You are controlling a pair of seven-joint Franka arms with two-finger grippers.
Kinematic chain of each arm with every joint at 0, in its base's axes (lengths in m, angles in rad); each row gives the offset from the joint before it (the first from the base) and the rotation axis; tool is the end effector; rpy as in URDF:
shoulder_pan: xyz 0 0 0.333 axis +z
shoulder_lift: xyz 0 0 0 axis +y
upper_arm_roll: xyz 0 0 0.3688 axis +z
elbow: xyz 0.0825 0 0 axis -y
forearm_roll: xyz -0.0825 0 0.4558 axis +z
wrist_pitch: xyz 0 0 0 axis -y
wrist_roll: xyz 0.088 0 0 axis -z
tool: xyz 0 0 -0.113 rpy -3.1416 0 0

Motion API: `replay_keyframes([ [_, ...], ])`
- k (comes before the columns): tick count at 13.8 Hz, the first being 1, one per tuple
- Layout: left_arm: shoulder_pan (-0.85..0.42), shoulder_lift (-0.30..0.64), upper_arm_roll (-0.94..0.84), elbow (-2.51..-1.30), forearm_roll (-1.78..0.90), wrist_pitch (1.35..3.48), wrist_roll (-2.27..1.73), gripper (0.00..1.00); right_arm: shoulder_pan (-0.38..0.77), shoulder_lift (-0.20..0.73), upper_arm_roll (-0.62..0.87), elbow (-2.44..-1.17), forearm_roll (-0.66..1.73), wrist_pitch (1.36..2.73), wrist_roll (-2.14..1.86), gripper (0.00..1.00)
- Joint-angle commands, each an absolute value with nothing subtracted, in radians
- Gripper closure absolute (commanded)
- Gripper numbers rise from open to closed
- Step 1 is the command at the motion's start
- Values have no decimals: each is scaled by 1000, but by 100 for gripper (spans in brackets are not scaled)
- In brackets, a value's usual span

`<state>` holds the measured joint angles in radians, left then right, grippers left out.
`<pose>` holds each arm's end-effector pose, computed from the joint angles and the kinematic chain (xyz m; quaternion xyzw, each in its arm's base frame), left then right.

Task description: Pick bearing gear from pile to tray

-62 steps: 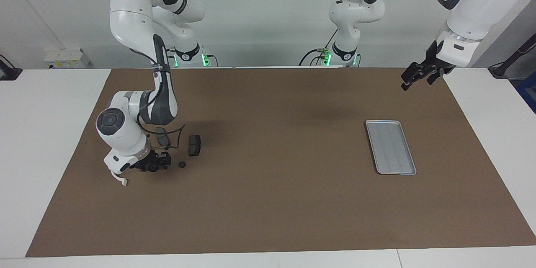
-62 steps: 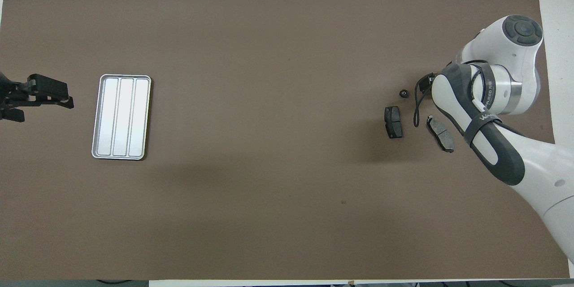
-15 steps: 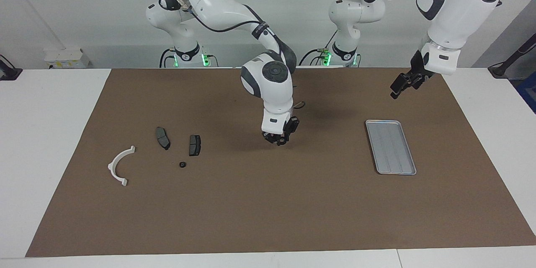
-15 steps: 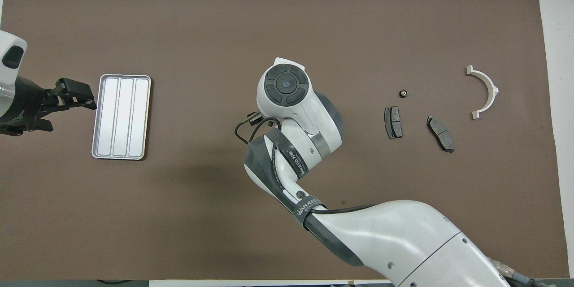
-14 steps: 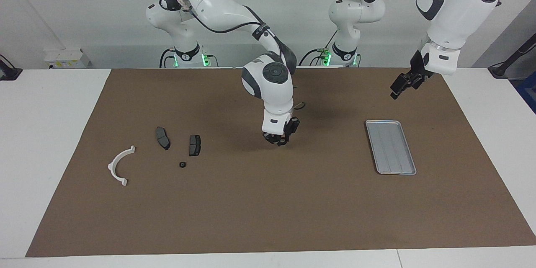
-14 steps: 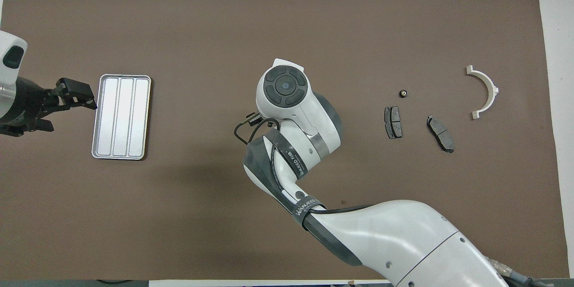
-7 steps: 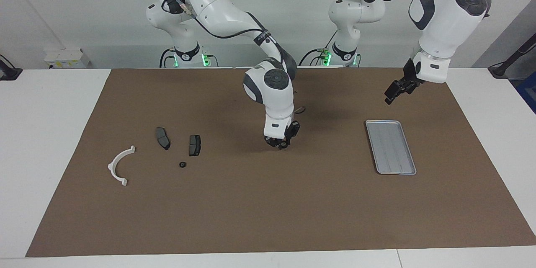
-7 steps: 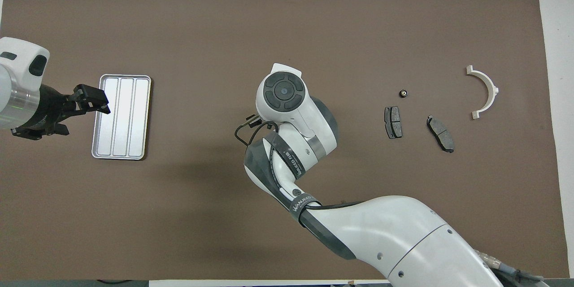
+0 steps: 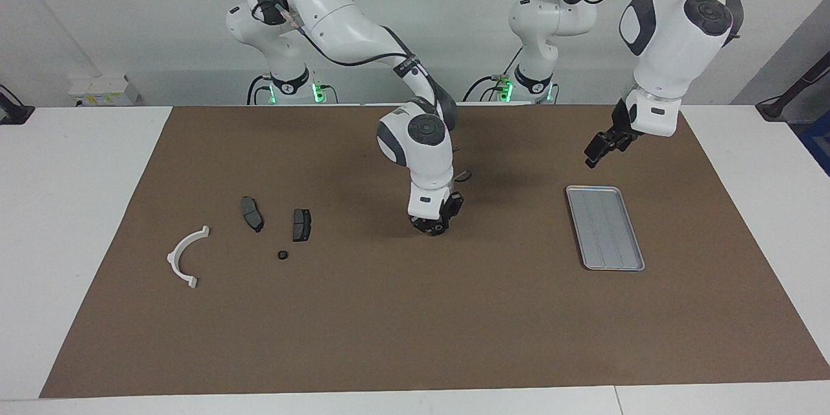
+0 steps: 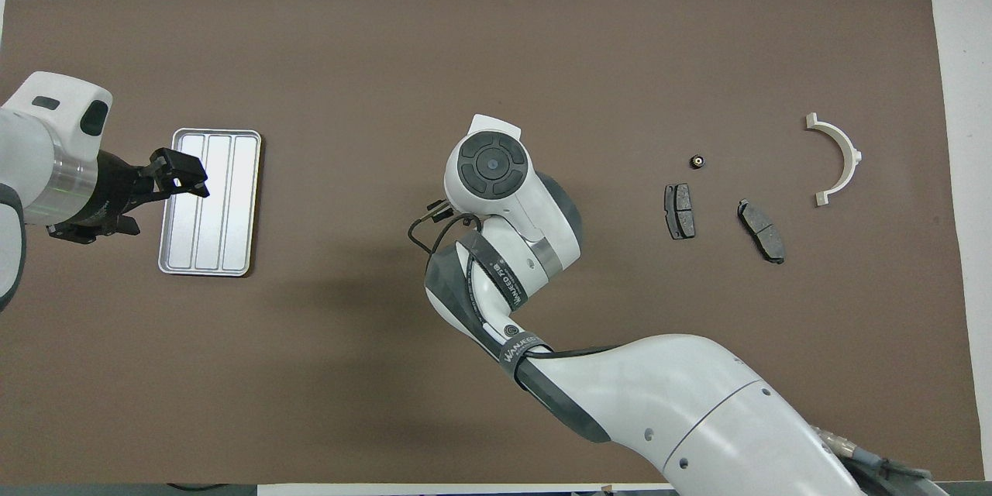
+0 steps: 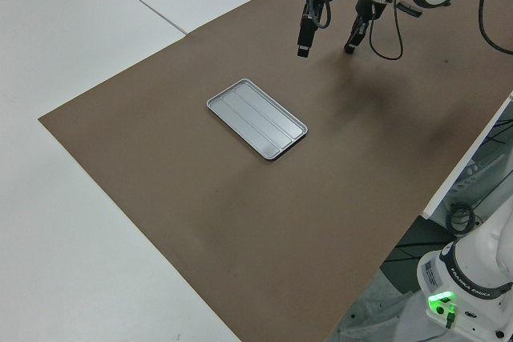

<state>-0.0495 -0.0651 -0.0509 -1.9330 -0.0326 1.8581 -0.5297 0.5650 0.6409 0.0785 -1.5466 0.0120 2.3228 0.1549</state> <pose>0.6019 -0.0640 0.5380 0.9759 0.2176 -0.0090 0.0117 0.6529 0.4772 0.2841 -0.9708 -0.2285 -0.0524 0.0520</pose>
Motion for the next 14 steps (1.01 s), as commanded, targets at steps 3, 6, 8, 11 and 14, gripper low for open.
replay_keyframes([
  [3, -63, -101, -41, -1994, -51, 1908, -554, 0, 574, 652, 80, -1566, -11, 2375, 175, 83],
  [6, -75, -101, -41, -1994, -51, 1917, -580, 0, 571, 652, 81, -1565, -51, 2376, 175, 33],
  [8, -77, -100, -41, -1994, -51, 1919, -590, 0, 571, 652, 81, -1565, -51, 2376, 175, 0],
  [11, -115, -86, -41, -1994, -51, 1959, -658, 0, 572, 644, 80, -1548, -49, 2353, 207, 0],
  [14, -153, -45, -41, -1974, -52, 1959, -664, 0, 528, 594, 78, -1445, -48, 2147, 204, 0],
])
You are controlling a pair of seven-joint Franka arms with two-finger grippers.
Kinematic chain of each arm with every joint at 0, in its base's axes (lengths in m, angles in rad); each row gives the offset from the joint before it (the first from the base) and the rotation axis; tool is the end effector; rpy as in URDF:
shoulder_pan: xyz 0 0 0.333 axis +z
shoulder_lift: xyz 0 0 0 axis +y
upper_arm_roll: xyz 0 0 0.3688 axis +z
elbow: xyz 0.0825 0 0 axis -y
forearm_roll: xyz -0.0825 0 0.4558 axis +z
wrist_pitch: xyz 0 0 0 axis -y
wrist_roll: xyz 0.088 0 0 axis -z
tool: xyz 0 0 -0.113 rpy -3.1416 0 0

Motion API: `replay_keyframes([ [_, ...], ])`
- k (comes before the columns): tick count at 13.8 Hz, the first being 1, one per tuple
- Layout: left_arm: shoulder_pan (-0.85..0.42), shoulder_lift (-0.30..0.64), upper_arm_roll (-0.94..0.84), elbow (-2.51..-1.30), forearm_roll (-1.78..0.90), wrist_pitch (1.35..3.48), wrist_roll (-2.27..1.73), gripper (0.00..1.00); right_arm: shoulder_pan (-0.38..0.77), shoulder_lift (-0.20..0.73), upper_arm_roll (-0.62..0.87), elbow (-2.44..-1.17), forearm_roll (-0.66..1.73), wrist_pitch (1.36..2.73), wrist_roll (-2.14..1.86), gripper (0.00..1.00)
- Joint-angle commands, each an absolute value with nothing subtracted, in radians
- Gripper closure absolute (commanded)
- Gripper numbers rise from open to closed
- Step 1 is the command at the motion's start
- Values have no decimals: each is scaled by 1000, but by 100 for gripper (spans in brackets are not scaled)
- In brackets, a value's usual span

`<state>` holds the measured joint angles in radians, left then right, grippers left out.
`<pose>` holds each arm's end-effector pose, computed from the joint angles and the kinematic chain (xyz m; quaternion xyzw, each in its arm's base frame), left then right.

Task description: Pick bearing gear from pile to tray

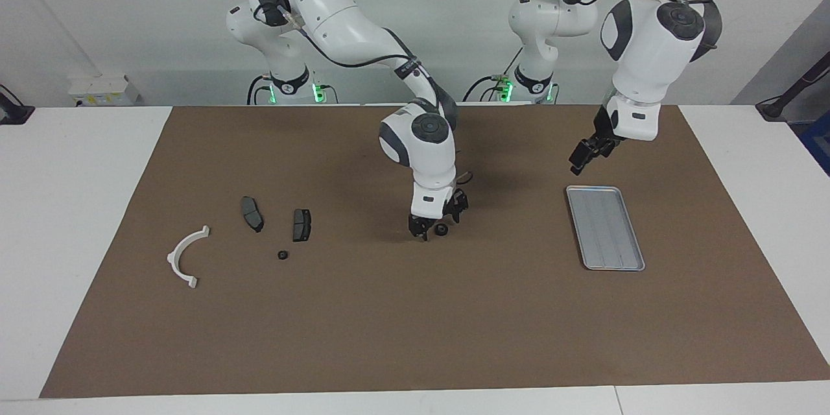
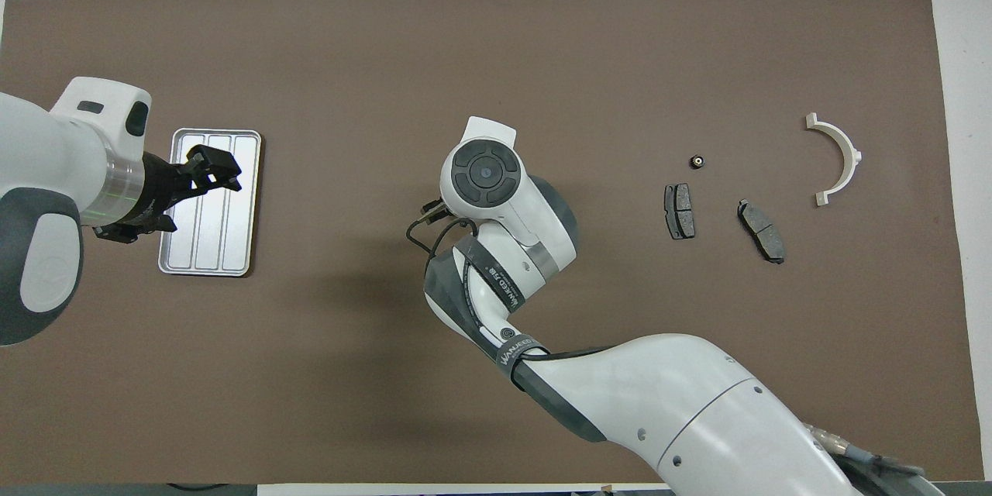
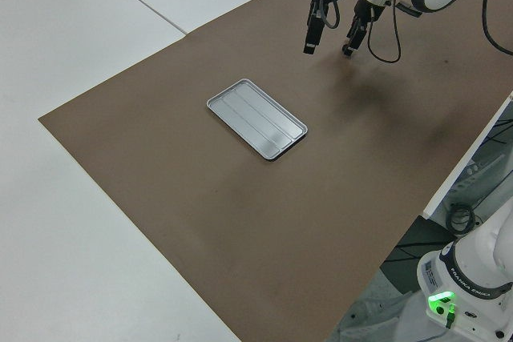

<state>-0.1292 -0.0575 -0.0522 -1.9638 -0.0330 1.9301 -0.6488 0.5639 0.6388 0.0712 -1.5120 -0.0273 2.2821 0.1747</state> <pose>0.5989 -0.1129 0.5229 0.9713 0.2370 0.0052 0.0176 0.6622 0.4746 0.2996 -0.9715 -0.2275 -0.0572 0.0352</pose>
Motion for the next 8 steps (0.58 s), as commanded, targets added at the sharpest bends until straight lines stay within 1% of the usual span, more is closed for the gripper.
replay_keyframes([
  [1, -166, -32, -41, -1961, -52, 1959, -666, 0, 509, 577, 75, -1406, -49, 2069, 199, 0],
  [2, -176, -3, -41, -1922, -54, 1945, -676, 0, 477, 559, 75, -1393, -49, 2018, 195, 0],
  [4, -254, 90, -40, -1835, -52, 1939, -776, 0, 395, 479, 75, -1393, -46, 1941, 169, 0],
  [6, -320, 141, -41, -1810, -49, 1953, -822, 0, 281, 416, 78, -1391, -35, 1890, 89, 0],
  [7, -403, 220, -38, -1757, -51, 1944, -854, 0, 223, 401, 80, -1391, -22, 1879, 16, 0],
  [8, -447, 332, -35, -1639, -46, 1936, -939, 0, 169, 391, 81, -1391, 1, 1859, -42, 0],
])
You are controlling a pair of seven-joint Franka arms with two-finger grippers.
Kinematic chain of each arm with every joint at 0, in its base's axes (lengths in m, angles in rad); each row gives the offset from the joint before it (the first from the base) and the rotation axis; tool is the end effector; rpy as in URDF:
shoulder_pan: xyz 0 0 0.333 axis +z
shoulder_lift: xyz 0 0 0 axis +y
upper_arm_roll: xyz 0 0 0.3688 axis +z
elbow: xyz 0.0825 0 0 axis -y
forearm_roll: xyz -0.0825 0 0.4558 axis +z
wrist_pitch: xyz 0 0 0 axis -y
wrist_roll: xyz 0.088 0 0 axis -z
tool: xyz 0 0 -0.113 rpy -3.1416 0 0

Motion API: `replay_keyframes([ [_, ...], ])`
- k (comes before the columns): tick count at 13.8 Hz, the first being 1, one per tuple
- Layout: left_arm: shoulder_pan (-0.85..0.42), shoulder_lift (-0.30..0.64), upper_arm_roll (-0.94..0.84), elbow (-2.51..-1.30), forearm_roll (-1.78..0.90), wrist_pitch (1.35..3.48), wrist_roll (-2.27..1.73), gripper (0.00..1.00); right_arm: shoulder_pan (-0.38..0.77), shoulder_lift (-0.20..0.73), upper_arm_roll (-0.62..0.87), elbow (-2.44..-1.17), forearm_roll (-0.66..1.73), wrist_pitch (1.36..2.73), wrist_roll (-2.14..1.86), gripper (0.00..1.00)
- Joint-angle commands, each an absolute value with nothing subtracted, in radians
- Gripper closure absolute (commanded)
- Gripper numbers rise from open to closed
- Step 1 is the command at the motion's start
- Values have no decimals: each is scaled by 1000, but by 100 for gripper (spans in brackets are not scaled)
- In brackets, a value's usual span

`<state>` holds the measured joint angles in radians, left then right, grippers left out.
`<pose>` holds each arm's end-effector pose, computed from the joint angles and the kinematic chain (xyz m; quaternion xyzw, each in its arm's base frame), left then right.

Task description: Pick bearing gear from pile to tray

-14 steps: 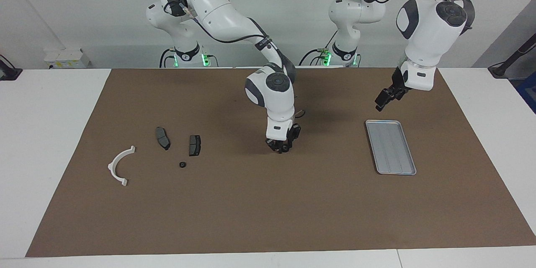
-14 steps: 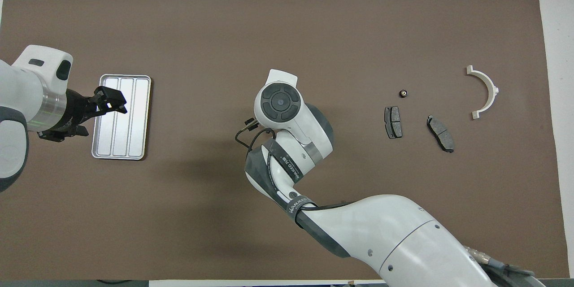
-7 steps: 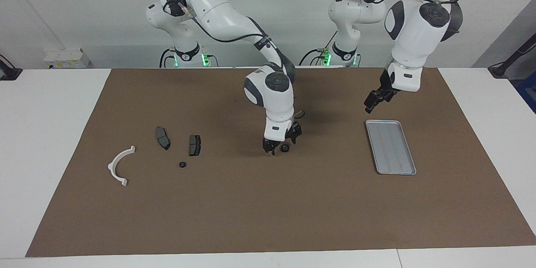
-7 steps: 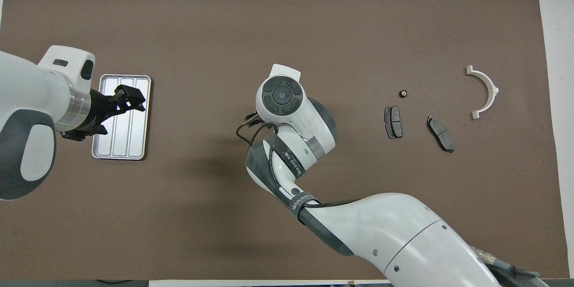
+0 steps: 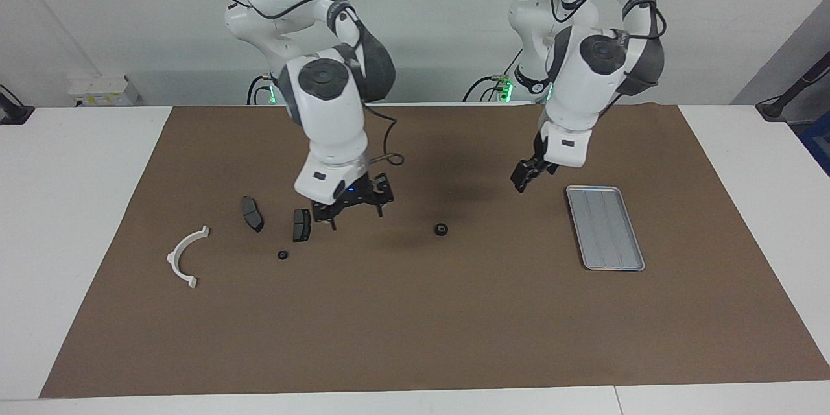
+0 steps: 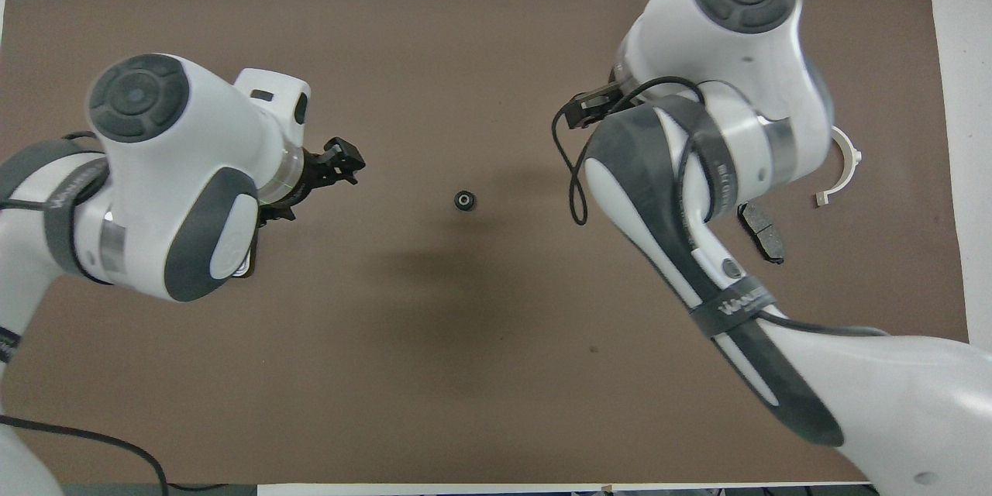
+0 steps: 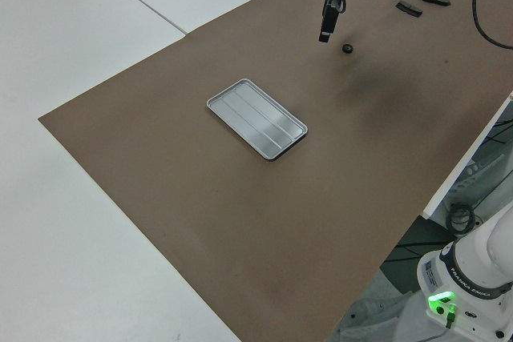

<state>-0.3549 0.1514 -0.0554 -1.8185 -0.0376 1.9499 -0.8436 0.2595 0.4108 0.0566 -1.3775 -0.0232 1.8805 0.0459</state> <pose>0.6185 -0.2703 0.4695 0.9747 0.2221 -0.0207 0.0117 0.7479 0.2344 0.5163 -0.9898 -0.1347 -0.0457 0.0083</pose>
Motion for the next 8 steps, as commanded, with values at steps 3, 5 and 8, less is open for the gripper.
replay_keyframes([
  [3, -520, 509, -31, -1485, -44, 1949, -1038, 0, 22, 382, 80, -1391, 64, 1839, -72, 0],
  [5, -551, 540, -29, -1496, -34, 2038, -1037, 0, -17, 380, 77, -1396, 64, 1858, -66, 0],
  [8, -564, 583, -29, -1497, -18, 2046, -1037, 0, -46, 374, 69, -1410, 46, 1879, 73, 0],
])
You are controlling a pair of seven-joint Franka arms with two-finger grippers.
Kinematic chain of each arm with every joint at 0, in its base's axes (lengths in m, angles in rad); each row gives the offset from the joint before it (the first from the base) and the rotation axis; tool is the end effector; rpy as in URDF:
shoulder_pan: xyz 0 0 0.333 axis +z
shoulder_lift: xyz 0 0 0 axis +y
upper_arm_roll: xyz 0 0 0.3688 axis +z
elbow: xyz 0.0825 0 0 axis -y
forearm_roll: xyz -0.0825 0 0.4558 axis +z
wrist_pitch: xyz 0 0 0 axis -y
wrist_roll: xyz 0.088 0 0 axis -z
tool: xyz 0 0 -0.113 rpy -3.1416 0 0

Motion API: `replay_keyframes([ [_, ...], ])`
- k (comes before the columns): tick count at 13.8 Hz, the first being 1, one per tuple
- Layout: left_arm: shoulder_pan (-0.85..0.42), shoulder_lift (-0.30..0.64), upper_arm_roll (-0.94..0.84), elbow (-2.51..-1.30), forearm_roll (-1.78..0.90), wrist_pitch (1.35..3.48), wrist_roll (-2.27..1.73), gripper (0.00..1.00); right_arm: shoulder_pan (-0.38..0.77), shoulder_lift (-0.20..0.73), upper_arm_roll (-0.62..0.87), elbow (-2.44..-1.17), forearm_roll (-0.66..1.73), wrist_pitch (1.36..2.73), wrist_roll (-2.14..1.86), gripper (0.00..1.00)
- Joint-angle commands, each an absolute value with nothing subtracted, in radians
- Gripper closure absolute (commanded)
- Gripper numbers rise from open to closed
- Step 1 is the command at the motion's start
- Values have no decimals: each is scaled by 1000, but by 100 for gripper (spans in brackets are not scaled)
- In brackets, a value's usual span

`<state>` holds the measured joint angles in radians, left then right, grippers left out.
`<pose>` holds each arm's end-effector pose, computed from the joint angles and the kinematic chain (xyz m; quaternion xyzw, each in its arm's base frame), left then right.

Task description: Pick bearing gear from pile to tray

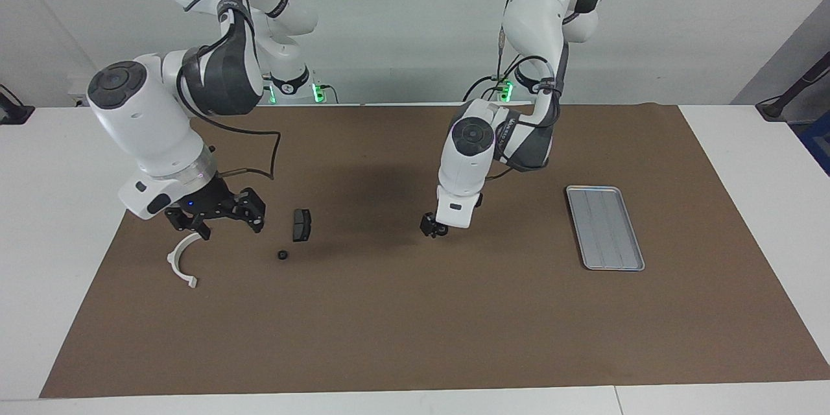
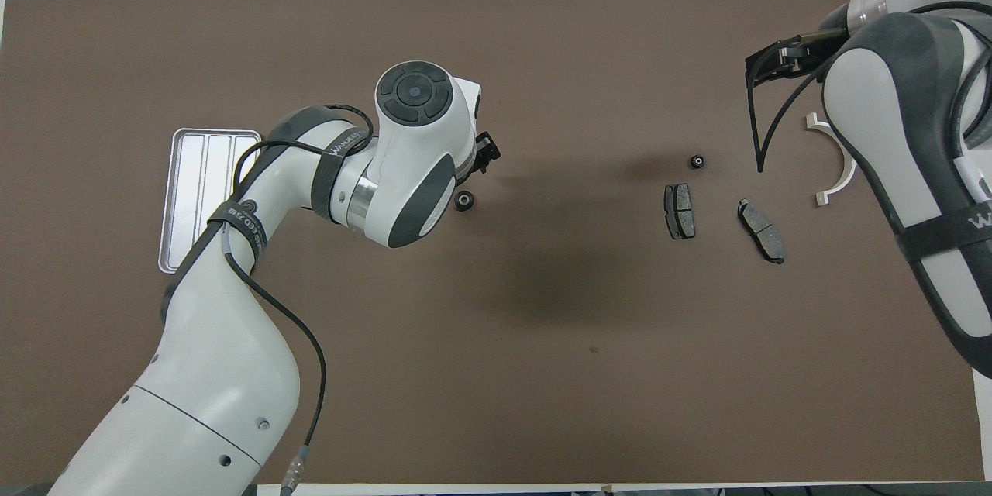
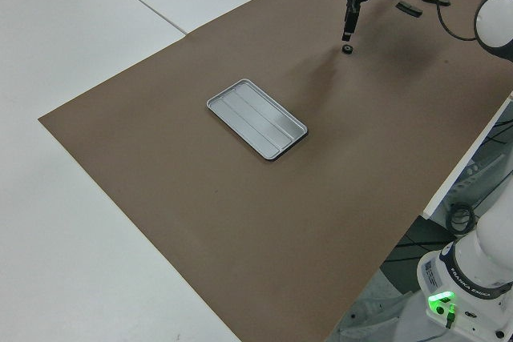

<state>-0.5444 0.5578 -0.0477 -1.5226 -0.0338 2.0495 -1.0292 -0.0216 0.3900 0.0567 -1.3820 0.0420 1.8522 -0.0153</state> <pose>0.6558 -0.4366 0.3367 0.9732 0.2278 -0.0304 0.0080 0.7759 0.0233 0.5274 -0.9985 -0.0176 -0.0401 0.0315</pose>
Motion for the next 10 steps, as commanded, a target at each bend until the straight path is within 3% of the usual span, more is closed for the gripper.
replay_keyframes([
  [1, -566, 581, -29, -1497, -18, 2039, -1037, 0, -55, 374, 69, -1411, 45, 1881, 89, 0],
  [3, -558, 580, -31, -1537, -15, 2063, -1034, 9, -55, 368, 66, -1433, 35, 1894, 51, 0],
  [6, -565, 578, -32, -1548, -31, 2091, -1048, 9, -63, 373, 67, -1491, 35, 1977, 48, 0],
  [8, -568, 566, -32, -1592, -29, 2146, -1063, 18, -51, 364, 67, -1580, 35, 2070, 92, 0],
  [10, -578, 558, -32, -1621, -31, 2161, -1068, 19, -49, 362, 67, -1650, 35, 2150, 120, 0],
])
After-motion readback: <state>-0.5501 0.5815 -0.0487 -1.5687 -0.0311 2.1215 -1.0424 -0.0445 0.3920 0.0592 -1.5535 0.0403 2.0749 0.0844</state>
